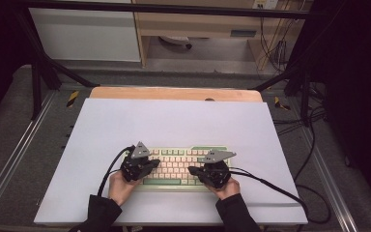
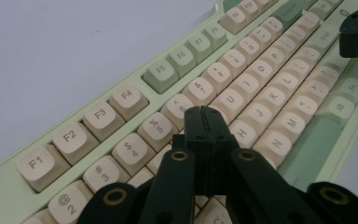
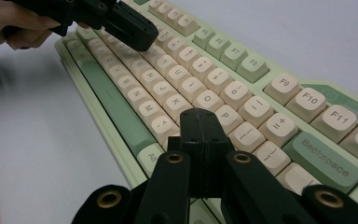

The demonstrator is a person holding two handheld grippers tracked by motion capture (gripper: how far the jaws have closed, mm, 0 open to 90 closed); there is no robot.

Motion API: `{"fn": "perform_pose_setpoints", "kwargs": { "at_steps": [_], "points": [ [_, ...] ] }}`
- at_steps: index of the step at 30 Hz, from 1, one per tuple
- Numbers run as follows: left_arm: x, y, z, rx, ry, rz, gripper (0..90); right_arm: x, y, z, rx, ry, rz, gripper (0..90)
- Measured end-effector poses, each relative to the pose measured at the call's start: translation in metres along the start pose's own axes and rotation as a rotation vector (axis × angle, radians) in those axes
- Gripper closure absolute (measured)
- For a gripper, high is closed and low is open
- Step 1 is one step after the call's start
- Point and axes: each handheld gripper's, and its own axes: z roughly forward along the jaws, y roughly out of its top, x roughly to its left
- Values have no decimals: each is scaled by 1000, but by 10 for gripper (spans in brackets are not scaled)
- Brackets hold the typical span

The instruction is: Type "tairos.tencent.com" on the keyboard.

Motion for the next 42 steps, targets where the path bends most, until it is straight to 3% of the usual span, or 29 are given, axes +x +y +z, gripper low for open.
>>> {"fn": "perform_pose_setpoints", "kwargs": {
  "at_steps": [14, 42],
  "points": [
    [4, -7, -21, -27, -11, -10, 900, 0, 1, -2, -3, -1, 0, 900],
    [22, -41, -51, -34, 8, -57, 900, 0, 6, 0, -5, 14, 2, 900]
  ]
}}
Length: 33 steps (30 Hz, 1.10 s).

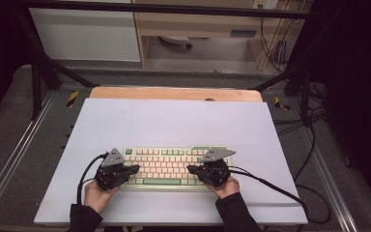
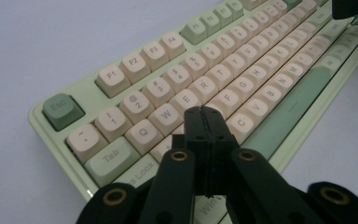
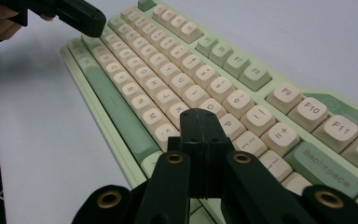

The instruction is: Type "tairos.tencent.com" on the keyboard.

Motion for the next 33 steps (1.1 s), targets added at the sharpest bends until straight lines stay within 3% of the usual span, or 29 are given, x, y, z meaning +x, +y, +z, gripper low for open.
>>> {"fn": "perform_pose_setpoints", "kwargs": {
  "at_steps": [14, 33],
  "points": [
    [7, -9, -6, -1, 3, -19, 900, 5, -4, 13, 25, 15, -6, 900],
    [7, -10, -6, -5, -1, -26, 900, 7, -11, 22, 64, 10, -28, 900]
  ]
}}
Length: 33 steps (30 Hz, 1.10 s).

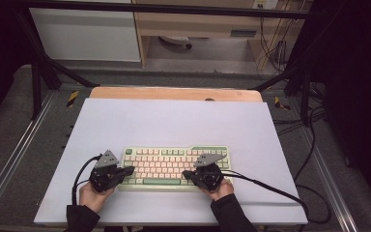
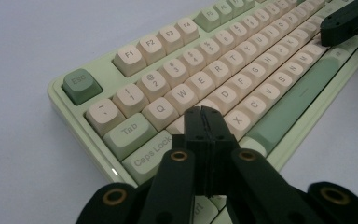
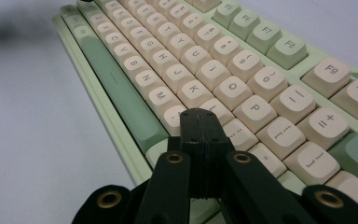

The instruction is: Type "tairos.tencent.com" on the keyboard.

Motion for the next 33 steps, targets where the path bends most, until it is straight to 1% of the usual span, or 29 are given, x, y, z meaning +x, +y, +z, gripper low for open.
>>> {"fn": "perform_pose_setpoints", "kwargs": {
  "at_steps": [2, 5, 11, 13, 23, 33],
  "points": [
    [0, 0, 0, -1, -1, 3, 900, -1, 1, -2, 0, -7, 9, 900],
    [-1, 1, -1, -4, -2, 2, 900, -1, 3, -6, -21, -4, 17, 900],
    [-4, 3, 0, -3, -9, 7, 900, -4, 6, -14, -37, -21, 9, 900],
    [-5, 4, 0, -4, -10, 9, 900, -4, 7, -16, -37, -23, 15, 900],
    [-11, 11, 3, -3, -20, 23, 900, -11, 4, -28, -52, -39, 24, 900],
    [-17, 18, 8, 4, -30, 41, 900, -17, -3, -37, -59, -57, 40, 900]
  ]
}}
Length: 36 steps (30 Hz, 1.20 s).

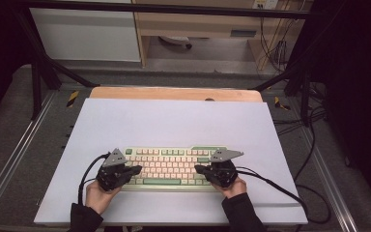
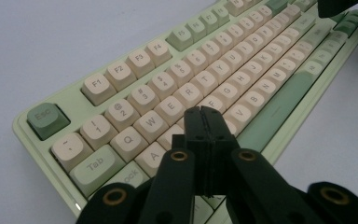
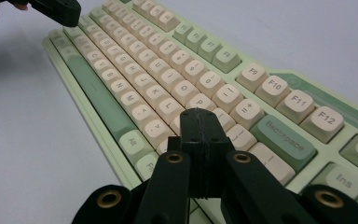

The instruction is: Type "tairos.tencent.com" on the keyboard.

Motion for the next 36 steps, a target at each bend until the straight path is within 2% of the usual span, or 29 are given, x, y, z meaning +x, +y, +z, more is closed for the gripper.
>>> {"fn": "perform_pose_setpoints", "kwargs": {
  "at_steps": [19, 29, 36],
  "points": [
    [-13, 14, 21, 30, -28, 35, 900, -3, -5, -3, 0, -5, 7, 900],
    [-17, 9, 31, 66, -33, 47, 900, -3, -5, -3, 0, -2, 7, 900],
    [-16, 6, 31, 64, -31, 45, 900, -3, -5, -3, 3, -1, 8, 900]
  ]
}}
